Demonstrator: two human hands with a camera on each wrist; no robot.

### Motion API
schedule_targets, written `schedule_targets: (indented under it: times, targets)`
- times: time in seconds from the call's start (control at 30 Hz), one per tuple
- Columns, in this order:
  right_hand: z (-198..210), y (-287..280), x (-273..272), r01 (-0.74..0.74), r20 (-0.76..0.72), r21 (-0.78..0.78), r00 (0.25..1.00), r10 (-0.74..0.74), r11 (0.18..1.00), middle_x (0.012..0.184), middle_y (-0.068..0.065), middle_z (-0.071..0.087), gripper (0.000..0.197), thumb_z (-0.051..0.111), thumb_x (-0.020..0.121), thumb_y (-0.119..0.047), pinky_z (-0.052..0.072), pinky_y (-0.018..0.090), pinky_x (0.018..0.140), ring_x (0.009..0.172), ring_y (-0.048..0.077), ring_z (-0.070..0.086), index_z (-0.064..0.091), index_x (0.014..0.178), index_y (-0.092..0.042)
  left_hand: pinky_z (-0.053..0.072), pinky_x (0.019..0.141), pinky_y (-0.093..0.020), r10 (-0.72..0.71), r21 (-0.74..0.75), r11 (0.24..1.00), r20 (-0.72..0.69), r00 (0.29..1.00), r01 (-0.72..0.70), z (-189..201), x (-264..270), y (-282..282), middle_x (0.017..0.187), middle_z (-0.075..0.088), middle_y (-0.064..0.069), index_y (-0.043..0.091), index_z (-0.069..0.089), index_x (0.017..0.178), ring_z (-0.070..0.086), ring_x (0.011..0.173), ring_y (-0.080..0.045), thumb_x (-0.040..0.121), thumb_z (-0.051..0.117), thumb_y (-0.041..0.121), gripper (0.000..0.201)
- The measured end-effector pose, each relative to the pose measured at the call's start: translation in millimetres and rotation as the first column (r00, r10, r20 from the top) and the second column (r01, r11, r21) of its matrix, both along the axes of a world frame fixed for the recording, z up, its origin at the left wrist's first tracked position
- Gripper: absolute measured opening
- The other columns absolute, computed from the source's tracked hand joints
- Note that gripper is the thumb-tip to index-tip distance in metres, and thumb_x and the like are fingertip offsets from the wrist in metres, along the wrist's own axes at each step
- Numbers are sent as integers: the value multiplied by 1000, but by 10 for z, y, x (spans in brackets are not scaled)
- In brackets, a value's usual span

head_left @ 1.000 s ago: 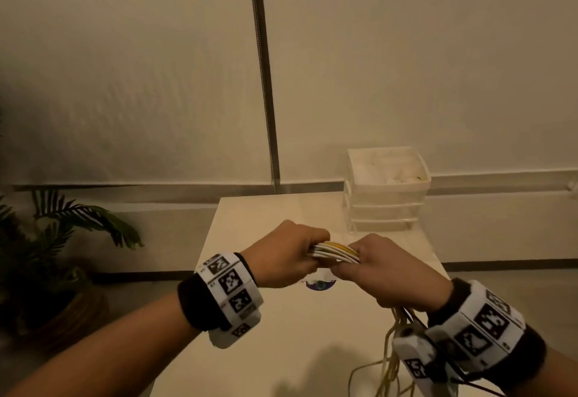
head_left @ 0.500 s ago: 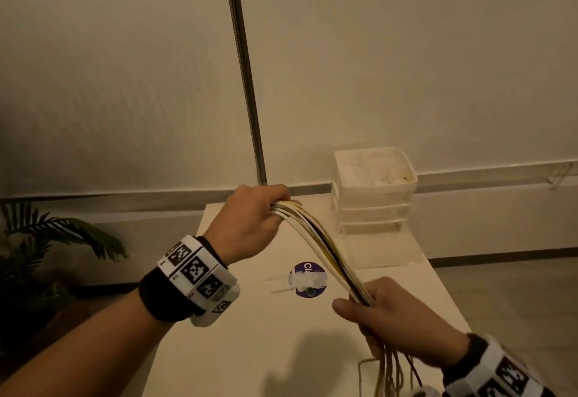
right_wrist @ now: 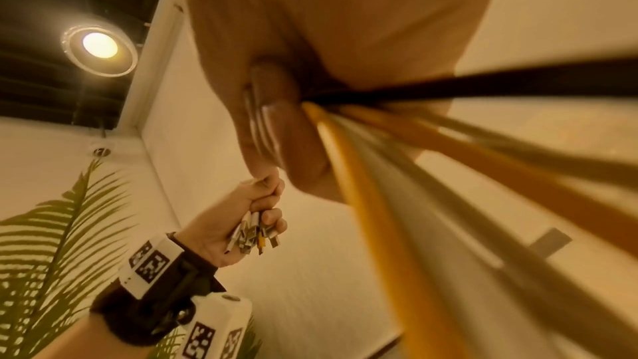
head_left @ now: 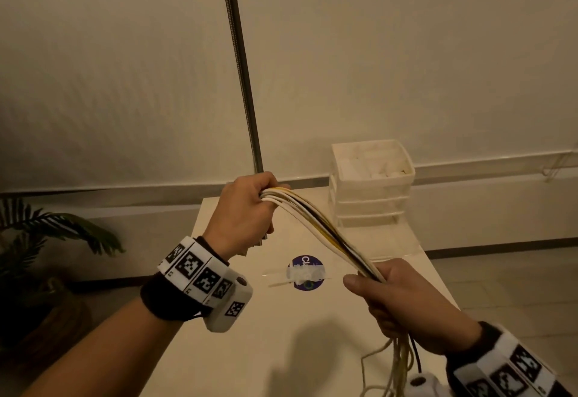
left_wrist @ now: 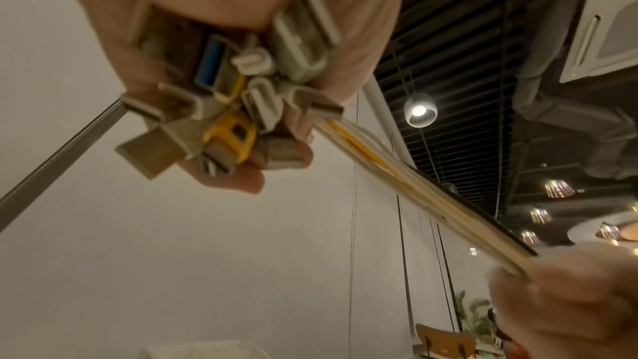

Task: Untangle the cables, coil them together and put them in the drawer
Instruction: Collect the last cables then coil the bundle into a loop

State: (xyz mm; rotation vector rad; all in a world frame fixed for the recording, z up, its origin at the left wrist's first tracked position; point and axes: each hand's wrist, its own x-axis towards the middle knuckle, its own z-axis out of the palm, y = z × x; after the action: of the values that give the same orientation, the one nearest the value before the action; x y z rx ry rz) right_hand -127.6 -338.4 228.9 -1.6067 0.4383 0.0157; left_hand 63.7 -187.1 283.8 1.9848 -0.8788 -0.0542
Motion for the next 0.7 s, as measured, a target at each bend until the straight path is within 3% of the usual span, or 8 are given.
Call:
schedule_targets:
  times: [0.1,0.2,0.33,0.5,0.6,0.67,0.7]
  targets:
    - [-158,68,10,-1,-31,-20,1000,1,1000,45,2,33,47,65,89,-19,29,26,43,38,16,28,41,49,-20,36,30,-21,98,-46,994,18,995,-97,160,138,10,49,59,-5,17,66,77,52,31,-10,95,61,25,21]
    - [-318,118,-65,74,-27,21,997,-73,997,48,2,30,44,65,89,-22,24,25,44,40,14,24,38,54,-19,39,30,-23,104,-66,993,104,989,-97,307,213,29,50,59,4,20,63,70,56,34,-9,95,63,26,25]
    - [-374,124,-125,125,39,7,991,-126,992,51,5,30,45,65,89,-29,27,25,44,42,15,26,39,54,-19,43,33,-23,77,-60,996,195,978,-67,356,155,25,54,61,4,19,63,72,59,39,-10,95,63,27,24]
    - [-570,217,-137,159,59,-105,986,-153,982,52,5,32,41,65,88,-33,29,31,50,44,16,29,42,61,-13,44,34,-27,67,-83,995,136,988,-56,272,99,-49,54,62,-3,13,64,77,60,39,-13,96,61,28,24]
    - [-559,123,-227,51,8,-112,999,-50,992,51,8,46,38,67,88,-32,42,35,53,43,17,45,48,64,-9,47,34,-31,24,21,999,188,982,-28,251,40,-21,57,62,-2,15,64,79,60,40,-13,96,59,26,21]
    - [-450,25,-251,-107,-24,-184,994,105,977,69,13,65,31,71,85,-30,56,32,67,60,19,65,58,81,-3,52,40,-40,-78,144,989,324,943,33,338,14,7,61,64,1,16,64,83,62,46,-16,93,53,29,19]
    - [-364,5,-242,-169,-19,-234,985,169,958,85,11,71,32,74,81,-31,58,31,76,75,17,71,60,96,-7,53,46,-44,-123,178,982,395,910,55,405,-8,10,63,64,3,17,64,85,62,50,-17,91,49,34,24]
